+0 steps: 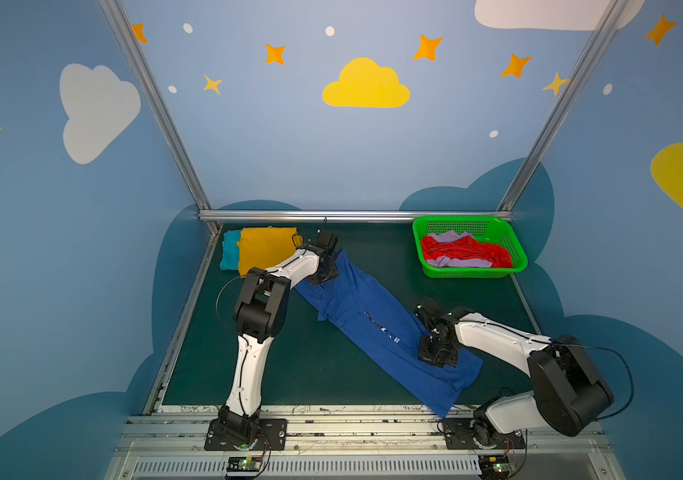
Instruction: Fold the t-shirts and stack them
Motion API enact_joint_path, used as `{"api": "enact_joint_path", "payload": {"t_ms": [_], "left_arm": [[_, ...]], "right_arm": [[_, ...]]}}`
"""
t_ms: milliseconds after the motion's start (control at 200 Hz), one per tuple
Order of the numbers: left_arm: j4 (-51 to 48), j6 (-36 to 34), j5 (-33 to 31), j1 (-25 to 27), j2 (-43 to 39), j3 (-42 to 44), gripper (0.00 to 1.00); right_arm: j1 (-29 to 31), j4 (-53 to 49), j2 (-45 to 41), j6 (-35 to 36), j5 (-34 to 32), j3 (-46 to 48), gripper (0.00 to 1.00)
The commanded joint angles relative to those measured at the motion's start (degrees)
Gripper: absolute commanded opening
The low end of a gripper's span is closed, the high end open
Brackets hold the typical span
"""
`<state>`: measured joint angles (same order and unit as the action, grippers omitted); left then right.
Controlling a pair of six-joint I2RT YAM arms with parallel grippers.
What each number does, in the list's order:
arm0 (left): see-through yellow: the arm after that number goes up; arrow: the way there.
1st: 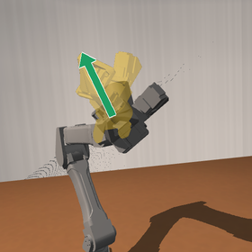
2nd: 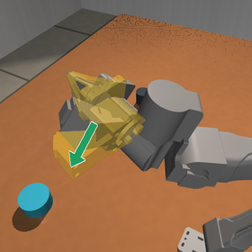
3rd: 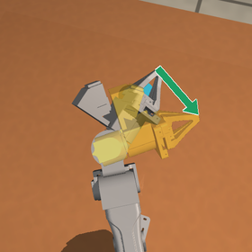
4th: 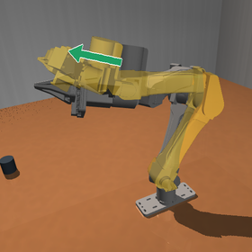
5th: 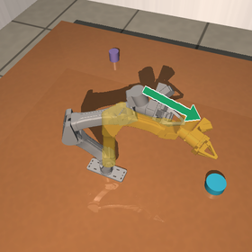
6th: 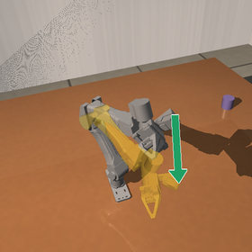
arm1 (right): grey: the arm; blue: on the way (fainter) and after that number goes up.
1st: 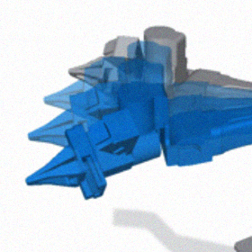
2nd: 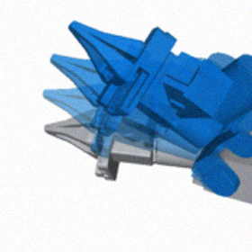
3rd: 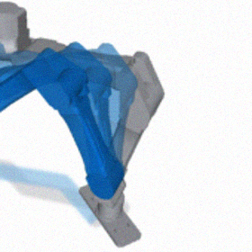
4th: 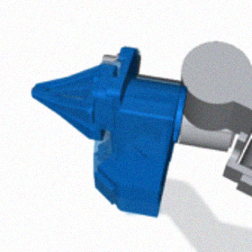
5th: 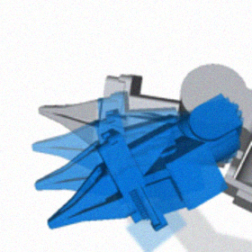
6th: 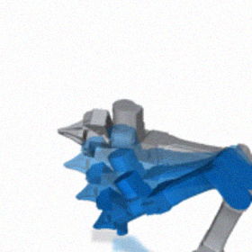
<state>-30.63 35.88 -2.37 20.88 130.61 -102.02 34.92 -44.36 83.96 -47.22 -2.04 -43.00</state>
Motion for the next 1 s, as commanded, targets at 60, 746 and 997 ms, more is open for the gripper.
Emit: {"api": "enact_joint_path", "payload": {"t_ms": [60, 746, 997], "left_arm": [[-0.48, -4.19, 6.23, -0.50, 9.32, -11.60, 0.60], [13.42, 6.25, 20.95, -6.57, -18.28, 29.30, 0.56], [17.65, 8.74, 24.36, -5.70, -13.41, 29.29, 0.53]], "right_arm": [[4.63, -1.93, 5.15, -2.17, 1.87, -3.33, 0.00], [-0.02, -1.51, 5.44, 1.69, 6.09, -5.74, 0.00], [-1.16, -2.26, 5.06, 1.74, 5.38, -5.61, 0.00]]}}
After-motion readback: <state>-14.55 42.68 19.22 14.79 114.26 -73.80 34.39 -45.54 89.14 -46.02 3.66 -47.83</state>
